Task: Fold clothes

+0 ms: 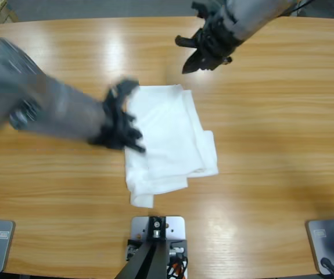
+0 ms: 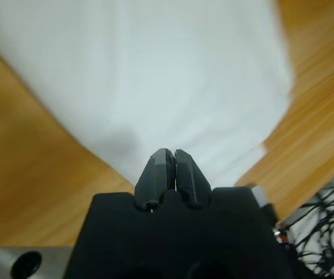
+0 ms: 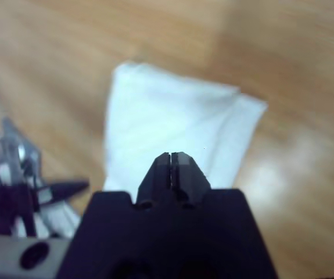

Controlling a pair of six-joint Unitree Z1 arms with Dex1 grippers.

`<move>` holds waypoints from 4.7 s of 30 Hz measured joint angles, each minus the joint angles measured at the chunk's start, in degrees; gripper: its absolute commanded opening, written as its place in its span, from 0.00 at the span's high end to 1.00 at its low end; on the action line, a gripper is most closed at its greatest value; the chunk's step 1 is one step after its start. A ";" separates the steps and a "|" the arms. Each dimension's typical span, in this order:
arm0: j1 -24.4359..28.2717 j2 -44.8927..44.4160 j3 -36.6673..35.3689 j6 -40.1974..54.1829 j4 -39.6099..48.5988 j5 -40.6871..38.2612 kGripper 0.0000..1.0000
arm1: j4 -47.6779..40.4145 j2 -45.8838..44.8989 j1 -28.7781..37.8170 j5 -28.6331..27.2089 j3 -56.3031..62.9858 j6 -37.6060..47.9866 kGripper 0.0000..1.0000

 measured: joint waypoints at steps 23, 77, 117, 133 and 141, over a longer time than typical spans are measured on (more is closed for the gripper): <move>13.14 7.62 -4.49 2.89 -1.06 -1.33 1.00 | -24.23 -1.60 8.97 6.23 32.10 7.01 1.00; 2.82 -2.90 6.54 1.27 -1.31 -2.16 1.00 | -13.38 -9.07 9.15 1.51 22.06 9.32 1.00; -2.08 7.54 8.67 -3.46 -12.21 -6.37 0.01 | -2.73 9.37 -9.11 -3.35 3.77 -5.65 0.00; 3.94 5.30 -20.25 43.20 16.62 -6.46 0.00 | 20.11 -30.03 -7.89 -17.03 15.44 -11.44 0.00; 4.30 14.76 -29.19 53.62 27.77 -5.64 0.00 | 20.22 -38.86 -7.87 -19.50 23.19 -11.07 0.00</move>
